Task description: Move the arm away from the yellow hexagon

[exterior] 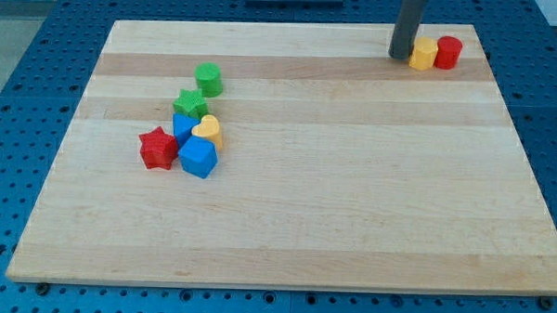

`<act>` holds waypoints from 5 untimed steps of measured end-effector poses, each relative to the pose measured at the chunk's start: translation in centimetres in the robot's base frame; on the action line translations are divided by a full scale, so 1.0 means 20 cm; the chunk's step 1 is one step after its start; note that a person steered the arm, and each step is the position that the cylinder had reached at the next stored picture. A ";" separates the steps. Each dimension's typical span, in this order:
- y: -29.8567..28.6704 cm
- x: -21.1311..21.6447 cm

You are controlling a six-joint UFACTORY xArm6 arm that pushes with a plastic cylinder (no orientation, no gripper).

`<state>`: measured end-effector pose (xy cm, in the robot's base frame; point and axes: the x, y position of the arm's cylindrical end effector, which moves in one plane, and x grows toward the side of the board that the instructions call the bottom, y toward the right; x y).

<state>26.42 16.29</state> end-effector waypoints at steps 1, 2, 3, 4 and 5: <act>-0.02 0.00; -0.24 0.00; -0.50 0.02; -0.72 0.02; -0.94 0.02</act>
<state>26.80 -2.45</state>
